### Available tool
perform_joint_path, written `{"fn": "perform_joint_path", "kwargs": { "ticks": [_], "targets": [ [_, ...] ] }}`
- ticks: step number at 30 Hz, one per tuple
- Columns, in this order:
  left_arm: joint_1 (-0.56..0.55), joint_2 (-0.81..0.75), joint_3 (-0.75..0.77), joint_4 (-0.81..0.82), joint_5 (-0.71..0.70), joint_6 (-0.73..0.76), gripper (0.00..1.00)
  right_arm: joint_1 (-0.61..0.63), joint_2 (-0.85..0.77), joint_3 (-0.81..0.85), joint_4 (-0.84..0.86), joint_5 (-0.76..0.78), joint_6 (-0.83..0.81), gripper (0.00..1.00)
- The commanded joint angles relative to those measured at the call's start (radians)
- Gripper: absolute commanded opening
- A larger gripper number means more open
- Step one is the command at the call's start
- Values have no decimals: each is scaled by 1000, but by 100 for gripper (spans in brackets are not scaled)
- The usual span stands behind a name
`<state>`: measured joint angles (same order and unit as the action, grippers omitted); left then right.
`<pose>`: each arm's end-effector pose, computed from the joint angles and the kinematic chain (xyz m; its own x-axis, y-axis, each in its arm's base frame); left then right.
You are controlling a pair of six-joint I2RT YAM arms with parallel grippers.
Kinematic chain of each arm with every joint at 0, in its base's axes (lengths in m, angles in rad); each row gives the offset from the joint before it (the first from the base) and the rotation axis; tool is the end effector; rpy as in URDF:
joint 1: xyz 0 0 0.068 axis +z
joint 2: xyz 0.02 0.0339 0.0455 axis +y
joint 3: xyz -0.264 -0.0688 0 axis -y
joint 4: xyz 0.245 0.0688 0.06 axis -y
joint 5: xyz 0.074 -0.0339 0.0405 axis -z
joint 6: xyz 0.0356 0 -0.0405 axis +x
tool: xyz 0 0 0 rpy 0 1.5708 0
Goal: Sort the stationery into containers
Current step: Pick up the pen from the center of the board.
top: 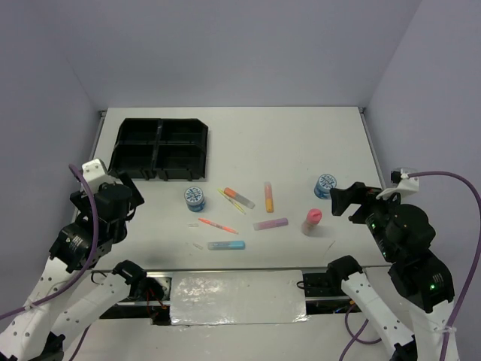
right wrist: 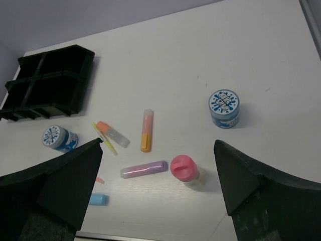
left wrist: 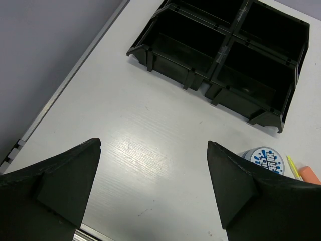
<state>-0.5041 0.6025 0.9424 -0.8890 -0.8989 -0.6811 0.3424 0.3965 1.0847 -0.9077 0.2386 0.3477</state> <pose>0.0971 -0.0217 0.3512 -0.1763 -0.3504 -0.9199 -0.5083 0.8327 -0.2197 0.0345 0.0034 0.3938 -0.2300 0.2695 -0.9351 -0.0325 0.9582 0.2842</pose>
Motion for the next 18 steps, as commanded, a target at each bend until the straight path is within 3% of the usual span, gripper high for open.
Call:
{"fn": "perform_joint_path", "kwargs": {
  "ticks": [1, 9, 14, 18],
  "targets": [
    [13, 8, 19, 13, -21, 3, 99, -2, 30, 34, -2, -31, -26, 100],
    [26, 10, 18, 5, -28, -5, 99, -3, 83, -5, 96, -297, -79, 100],
    [48, 28, 15, 19, -11, 9, 99, 12, 278, -41, 180, -586, -56, 100],
    [59, 45, 10, 28, 5, 20, 99, 267, 462, -49, 315, -467, -73, 100]
  ]
}}
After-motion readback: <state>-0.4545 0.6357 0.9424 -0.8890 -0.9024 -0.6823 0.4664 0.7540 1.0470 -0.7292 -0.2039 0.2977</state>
